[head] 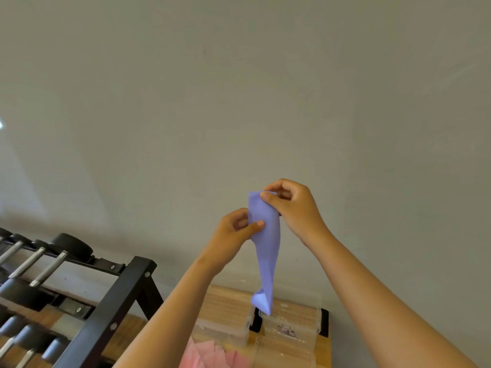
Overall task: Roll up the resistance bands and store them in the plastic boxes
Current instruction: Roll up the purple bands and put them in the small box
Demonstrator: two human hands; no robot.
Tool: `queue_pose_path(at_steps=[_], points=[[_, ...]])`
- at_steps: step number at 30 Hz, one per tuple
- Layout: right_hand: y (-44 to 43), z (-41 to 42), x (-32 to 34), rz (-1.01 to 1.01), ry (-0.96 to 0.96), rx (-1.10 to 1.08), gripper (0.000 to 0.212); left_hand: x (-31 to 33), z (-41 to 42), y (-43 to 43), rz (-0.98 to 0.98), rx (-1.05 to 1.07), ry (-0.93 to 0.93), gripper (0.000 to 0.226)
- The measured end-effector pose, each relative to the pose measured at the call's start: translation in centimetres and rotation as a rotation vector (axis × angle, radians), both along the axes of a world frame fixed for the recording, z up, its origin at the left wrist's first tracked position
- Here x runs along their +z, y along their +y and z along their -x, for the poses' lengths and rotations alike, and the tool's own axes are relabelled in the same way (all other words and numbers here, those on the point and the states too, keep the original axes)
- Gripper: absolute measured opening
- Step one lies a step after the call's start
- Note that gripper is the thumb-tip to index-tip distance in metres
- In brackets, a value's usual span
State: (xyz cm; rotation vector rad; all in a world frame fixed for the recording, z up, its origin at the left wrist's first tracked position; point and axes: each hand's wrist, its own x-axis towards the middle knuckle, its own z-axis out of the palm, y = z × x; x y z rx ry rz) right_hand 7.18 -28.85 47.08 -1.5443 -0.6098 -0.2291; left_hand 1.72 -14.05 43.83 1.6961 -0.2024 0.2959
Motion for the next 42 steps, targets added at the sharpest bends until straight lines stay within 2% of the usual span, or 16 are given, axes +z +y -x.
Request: queue_pose_path(at_steps=[5, 11, 13, 17, 19, 23, 28, 31, 33, 39, 40, 42], points=[[-0.1, -0.2, -0.3, 0.019, 0.001, -0.02, 0.012, -0.6, -0.2, 0.0, 0.029, -0.001, 0.004, 0.018], [-0.6, -0.9, 0.9, -0.033, -0.035, -0.092, 0.014, -4.5, -0.8, 0.8, 0.008, -0.105, 0.177, 0.021], [-0.8, -1.3, 1.1, -0.034, -0.025, -0.11, 0.012, -6.2, -0.9, 1.0, 0.012, -0.117, 0.228, 0.022], [-1.0, -2.2, 1.3, -0.049, -0.008, -0.152, 0.012, -8.8, -0.8, 1.3, 0.003, -0.123, 0.338, 0.036], [-1.2, -2.5, 1.6, -0.072, -0.012, -0.177, 0.012, -9.8, -0.7, 1.4, 0.015, -0.129, 0.377, 0.034], [-1.7, -3.2, 1.8, -0.082, -0.006, -0.241, 0.013, -10.6, -0.7, 1.6, 0.213, -0.138, 0.437, 0.034], [-2.7, -4.1, 0.9, -0.128, 0.053, -0.357, 0.014, -10.2, -0.6, 1.7, 0.635, -0.065, 0.451, 0.027], [-3.4, -4.6, 0.4, -0.14, 0.081, -0.403, 0.013, -9.9, -0.5, 2.7, 0.891, -0.103, 0.381, 0.041], [-3.7, -4.8, 0.2, -0.146, 0.097, -0.423, 0.013, -9.7, -0.4, 3.1, 0.987, -0.148, 0.342, 0.052], [-3.9, -4.8, -0.4, -0.122, 0.097, -0.448, 0.008, -8.8, -0.4, 3.3, 1.039, -0.233, 0.248, 0.071], [-3.9, -4.8, -0.5, -0.117, 0.096, -0.447, 0.008, -8.6, -0.4, 3.2, 1.004, -0.223, 0.25, 0.069], [-3.8, -4.8, -0.7, -0.114, 0.093, -0.451, 0.008, -8.4, -0.4, 3.2, 0.87, -0.169, 0.26, 0.05]])
